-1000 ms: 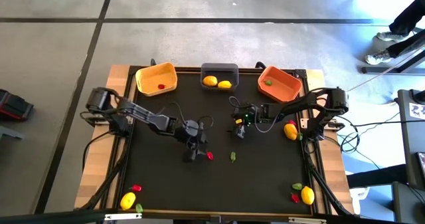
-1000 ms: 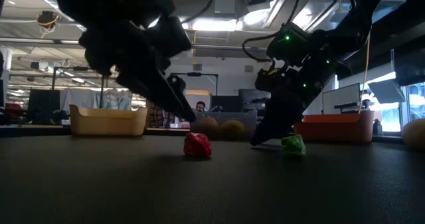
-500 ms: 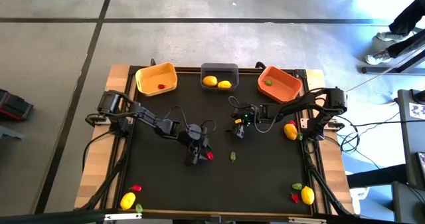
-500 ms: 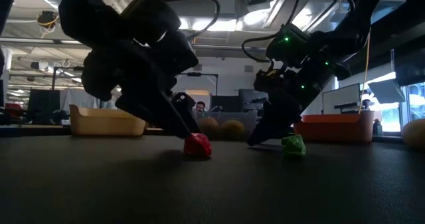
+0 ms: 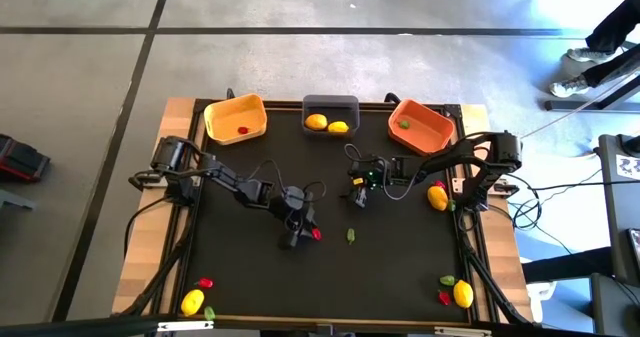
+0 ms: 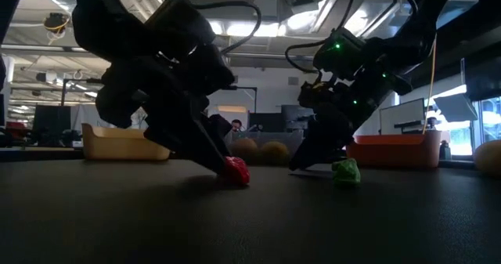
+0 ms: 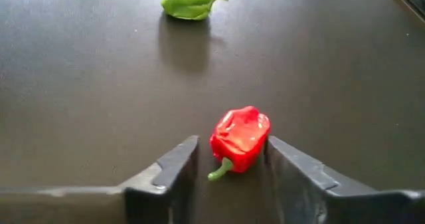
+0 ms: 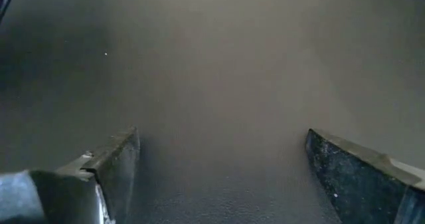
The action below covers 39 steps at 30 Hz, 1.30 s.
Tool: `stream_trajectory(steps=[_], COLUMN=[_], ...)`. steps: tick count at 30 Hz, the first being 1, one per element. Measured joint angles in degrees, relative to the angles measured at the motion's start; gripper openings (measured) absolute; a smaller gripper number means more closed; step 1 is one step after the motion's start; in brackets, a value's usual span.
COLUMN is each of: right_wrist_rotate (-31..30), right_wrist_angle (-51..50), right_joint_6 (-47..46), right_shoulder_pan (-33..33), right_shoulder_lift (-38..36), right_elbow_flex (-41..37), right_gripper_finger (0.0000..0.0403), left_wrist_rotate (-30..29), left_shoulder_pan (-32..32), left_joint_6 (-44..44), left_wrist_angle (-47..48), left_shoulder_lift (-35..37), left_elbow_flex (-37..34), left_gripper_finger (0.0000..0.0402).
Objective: Sort produce into baskets
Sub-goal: Put the red chili pepper into the yellow bin
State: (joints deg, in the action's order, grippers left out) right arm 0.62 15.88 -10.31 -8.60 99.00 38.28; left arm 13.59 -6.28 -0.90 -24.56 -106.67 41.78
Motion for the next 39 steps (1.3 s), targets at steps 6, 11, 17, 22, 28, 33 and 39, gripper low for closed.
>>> stream_trajectory(steps=[6,11,17,22,28,33,39], right_wrist_rotate=[0.0,-0.02,-0.07,-0.08,-0.11,-0.13,-0.13], right_wrist_angle=[0.0,0.01,0.04,0.09,0.16,0.24,0.51], right_joint_6=[0.01,0.02,0.02,0.04,0.04,0.04,0.04], right_shoulder_pan=[0.0,0.0,0.0,0.0,0.0,0.0,0.0], right_shoulder_lift=[0.0,0.0,0.0,0.0,0.0,0.0,0.0], right_elbow_flex=[0.0,0.0,0.0,0.0,0.0,0.0,-0.02], right_gripper_finger=[0.0372,0.0372,0.0372,0.0372,0.0372,0.0372,0.0372], left_wrist_rotate=[0.17,0.41,-0.11,-2.76,-7.14,-10.6,-17.13], left_shoulder_pan=[0.43,0.43,0.76,1.46,2.62,4.09,6.2], left_joint_6=[0.68,0.91,0.84,0.89,2.29,3.62,6.99], left_wrist_angle=[-0.09,-0.09,1.96,5.62,11.54,18.97,26.6], left_shoulder_lift=[0.0,0.0,1.07,3.98,10.56,18.06,27.23], left_elbow_flex=[0.0,0.0,-0.01,-0.02,-0.02,-0.02,-0.02], left_gripper_finger=[0.0096,0.0065,0.0058,0.0058,0.0058,0.0058,0.0058])
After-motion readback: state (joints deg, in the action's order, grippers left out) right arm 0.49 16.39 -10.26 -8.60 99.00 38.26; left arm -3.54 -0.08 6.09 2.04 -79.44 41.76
